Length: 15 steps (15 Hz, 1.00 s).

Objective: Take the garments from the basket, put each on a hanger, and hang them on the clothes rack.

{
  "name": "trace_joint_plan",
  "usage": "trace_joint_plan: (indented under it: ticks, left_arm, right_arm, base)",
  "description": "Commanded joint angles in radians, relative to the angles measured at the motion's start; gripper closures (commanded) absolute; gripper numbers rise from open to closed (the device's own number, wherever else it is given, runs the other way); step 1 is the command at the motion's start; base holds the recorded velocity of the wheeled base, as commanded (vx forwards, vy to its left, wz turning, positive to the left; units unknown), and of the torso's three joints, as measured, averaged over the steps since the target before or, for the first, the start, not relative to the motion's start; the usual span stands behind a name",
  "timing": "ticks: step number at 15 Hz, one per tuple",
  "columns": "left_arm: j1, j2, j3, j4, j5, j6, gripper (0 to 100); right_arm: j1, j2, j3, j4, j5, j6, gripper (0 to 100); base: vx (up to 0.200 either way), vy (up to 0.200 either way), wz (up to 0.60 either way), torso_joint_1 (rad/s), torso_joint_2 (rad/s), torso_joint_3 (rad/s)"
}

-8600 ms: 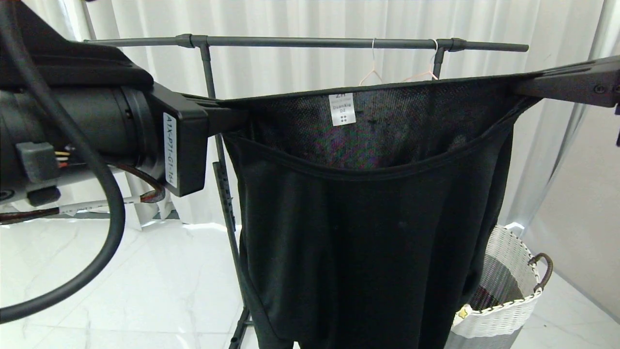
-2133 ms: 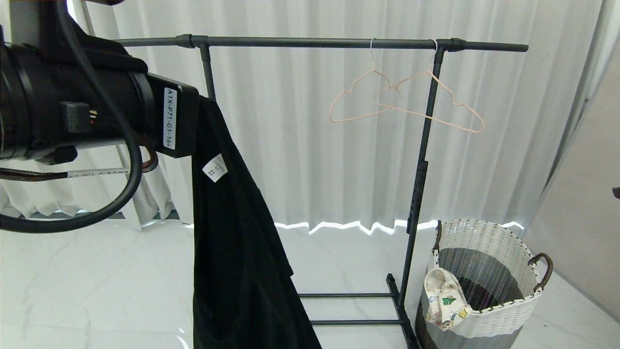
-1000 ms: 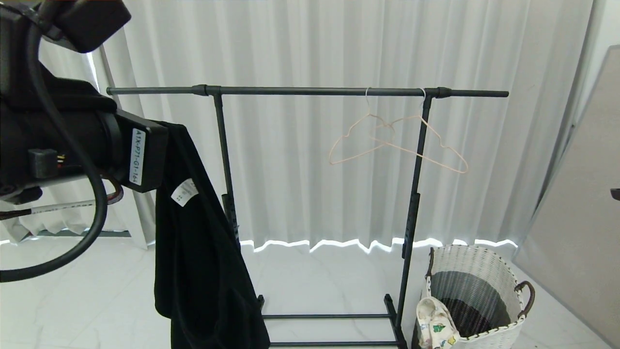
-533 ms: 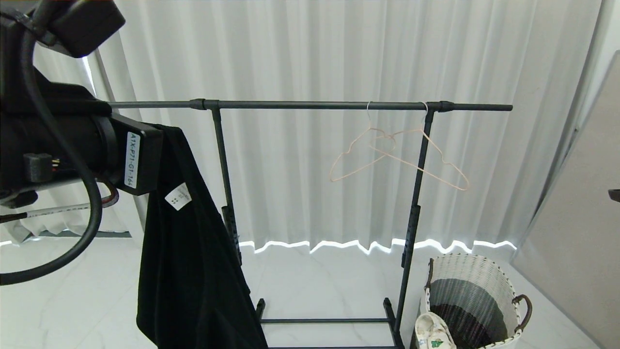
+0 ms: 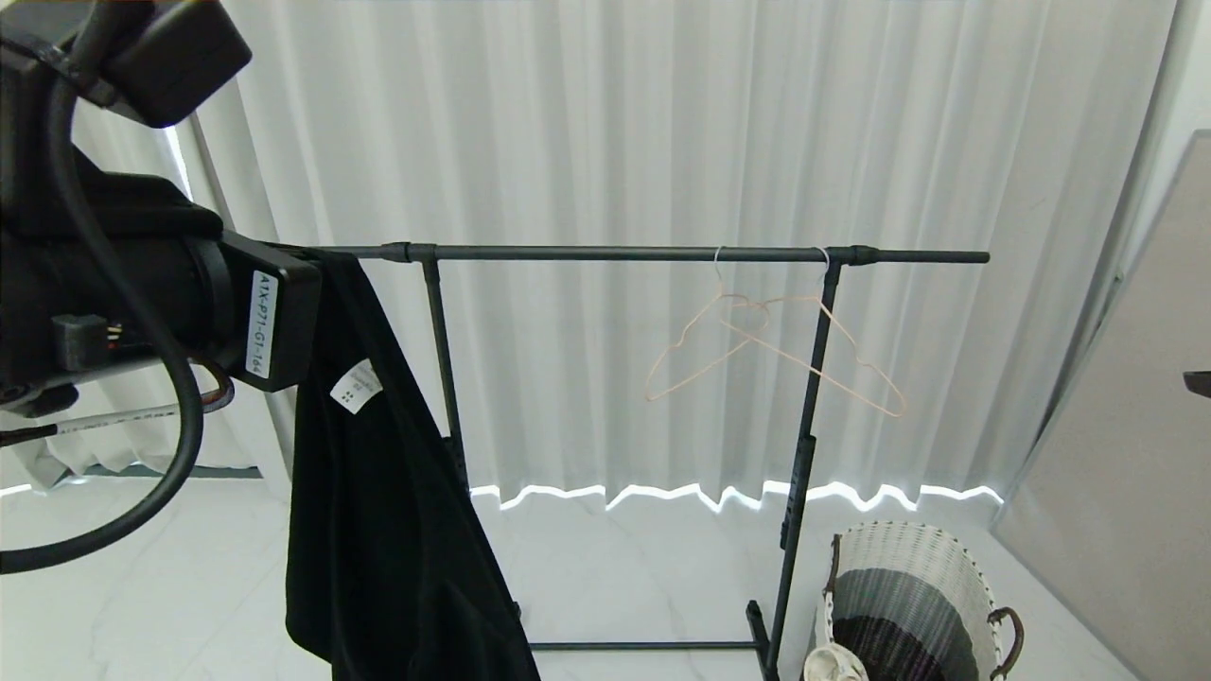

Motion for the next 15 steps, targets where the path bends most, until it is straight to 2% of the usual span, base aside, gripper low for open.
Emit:
trace_joint_plan:
  ticks: [1,3,5,8,15]
  left_arm:
    - [0.0,-0.002,0.002,0.0,0.0,0.0,100]
    - [0.0,-0.004,0.002,0.0,0.0,-0.002,100]
    - [0.0,-0.004,0.004,0.0,0.0,-0.002,100]
    - [0.0,-0.002,0.004,0.0,0.0,-0.002,100]
    - [-0.006,-0.002,0.018,0.0,0.0,-0.002,100]
  right_arm:
    - [0.001,0.001,0.0,0.0,0.0,0.0,0]
    - [-0.001,0.001,0.02,-0.006,0.0,-0.002,0]
    - [0.001,-0.005,0.073,-0.081,-0.001,-0.008,0]
    - [-0.001,-0.003,0.149,-0.213,-0.001,-0.009,0]
    - [-0.001,-0.002,0.155,-0.215,0.011,-0.008,0]
  base:
    - [0.0,0.0,0.0,0.286,-0.57,-0.29]
    - [0.0,0.0,0.0,0.281,-0.58,-0.286]
    - [0.0,0.0,0.0,0.161,-0.32,-0.159]
    - [0.2,0.0,0.0,0.041,-0.08,-0.041]
    - [0.2,0.0,0.0,0.011,-0.01,-0.003]
